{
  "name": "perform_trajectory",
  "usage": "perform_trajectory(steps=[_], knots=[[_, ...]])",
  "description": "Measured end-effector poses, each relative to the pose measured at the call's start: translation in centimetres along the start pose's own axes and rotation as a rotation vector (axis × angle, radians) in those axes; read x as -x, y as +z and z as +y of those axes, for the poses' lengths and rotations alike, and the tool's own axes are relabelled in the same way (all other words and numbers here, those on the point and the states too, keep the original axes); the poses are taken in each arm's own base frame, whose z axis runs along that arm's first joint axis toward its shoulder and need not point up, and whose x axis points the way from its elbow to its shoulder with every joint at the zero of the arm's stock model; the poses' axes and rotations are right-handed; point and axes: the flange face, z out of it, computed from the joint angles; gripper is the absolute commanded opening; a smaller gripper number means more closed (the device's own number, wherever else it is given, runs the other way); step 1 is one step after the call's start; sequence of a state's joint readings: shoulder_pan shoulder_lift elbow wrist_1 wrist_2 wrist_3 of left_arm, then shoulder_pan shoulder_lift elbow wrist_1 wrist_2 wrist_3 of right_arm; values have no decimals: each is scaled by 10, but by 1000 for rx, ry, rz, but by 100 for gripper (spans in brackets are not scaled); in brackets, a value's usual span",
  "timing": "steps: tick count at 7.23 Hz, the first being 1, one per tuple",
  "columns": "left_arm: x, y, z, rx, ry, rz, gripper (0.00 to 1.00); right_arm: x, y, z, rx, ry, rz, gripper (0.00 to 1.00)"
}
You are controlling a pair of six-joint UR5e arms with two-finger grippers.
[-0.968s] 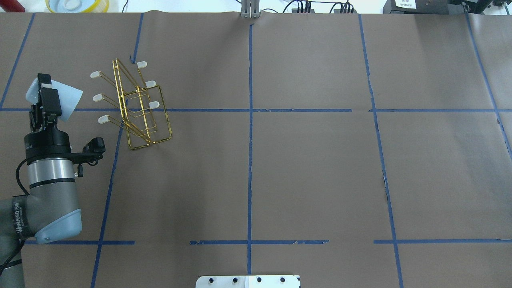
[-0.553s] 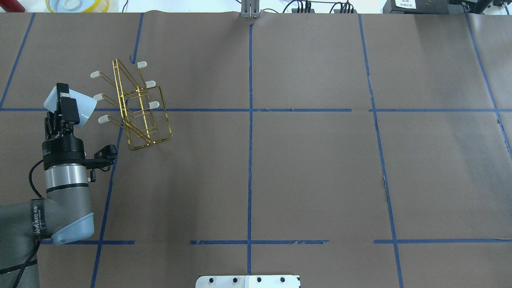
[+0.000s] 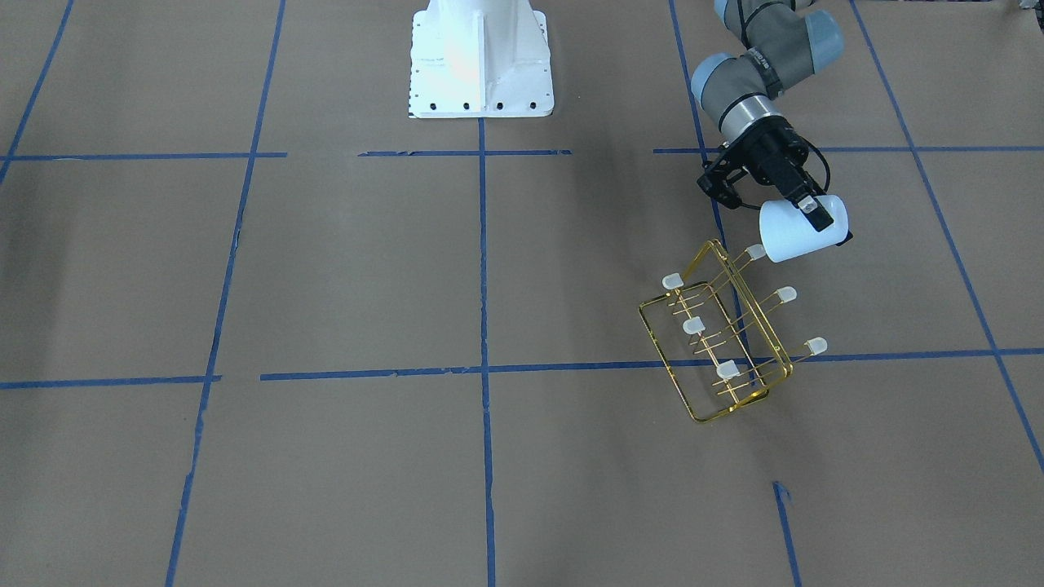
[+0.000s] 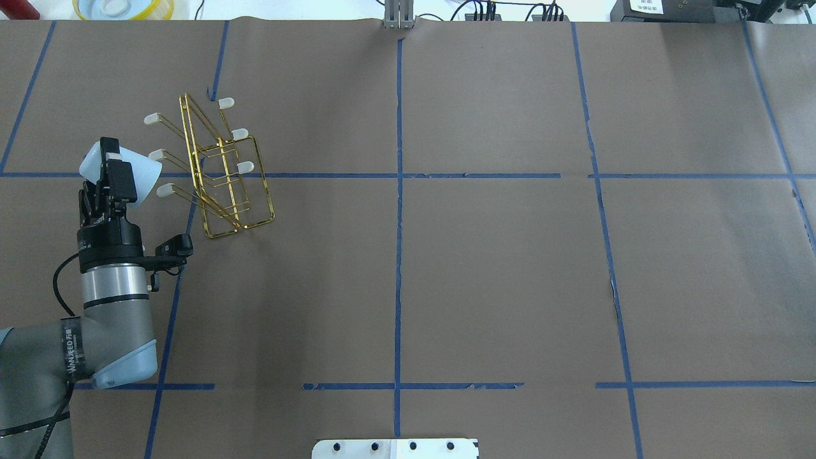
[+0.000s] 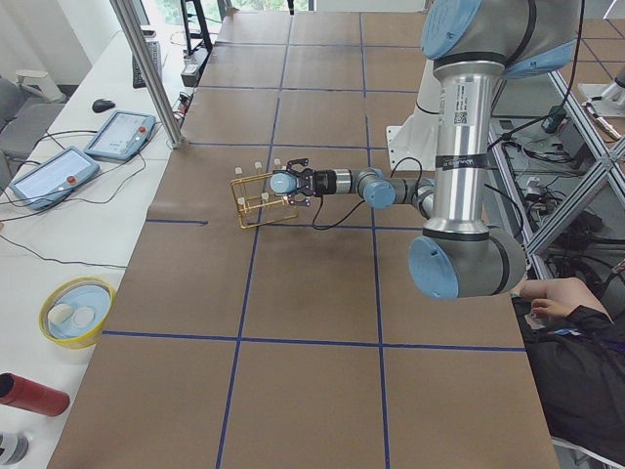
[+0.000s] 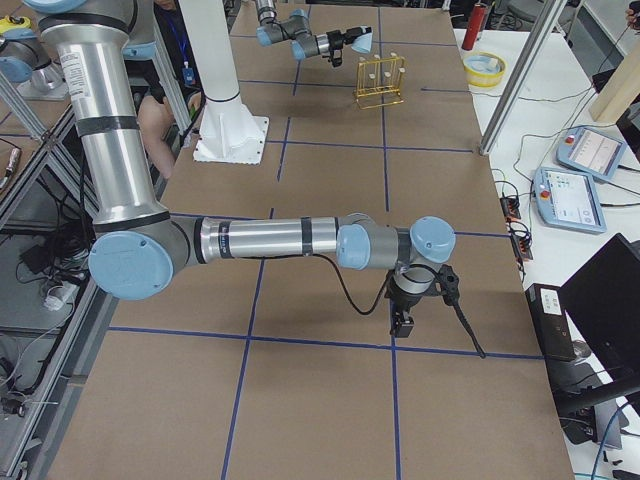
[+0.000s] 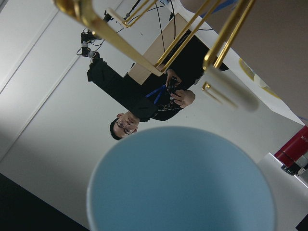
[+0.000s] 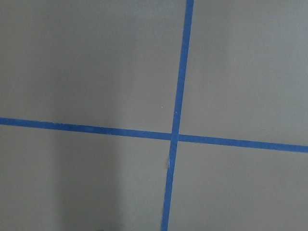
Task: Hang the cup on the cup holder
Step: 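Tilt the cup sideways and carry it toward the gold rack's lower peg, then push the cup opening onto the white-tipped peg with the left gripper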
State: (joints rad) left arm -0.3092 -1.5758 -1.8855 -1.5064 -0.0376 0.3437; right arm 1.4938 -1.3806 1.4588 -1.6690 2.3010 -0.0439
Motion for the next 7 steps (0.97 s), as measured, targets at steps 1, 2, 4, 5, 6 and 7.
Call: perform_trajectory(steps=[1, 2, 4, 5, 6, 7], knots=[[-4, -1, -3, -1, 8, -1, 17, 0, 0, 0, 0, 0, 0, 100], [-7, -2, -6, -5, 16, -2, 17, 0, 0, 0, 0, -1, 0, 100], [-10, -8, -15, -16, 27, -7, 17, 0, 0, 0, 0, -1, 0, 100], [-10, -11, -18, -18, 37, -13, 17, 0, 0, 0, 0, -1, 0, 100], [-9, -12, -19, -18, 55, -21, 17, 0, 0, 0, 0, 0, 0, 100], [-8, -13, -21, -18, 70, -28, 17, 0, 0, 0, 0, 0, 0, 100]])
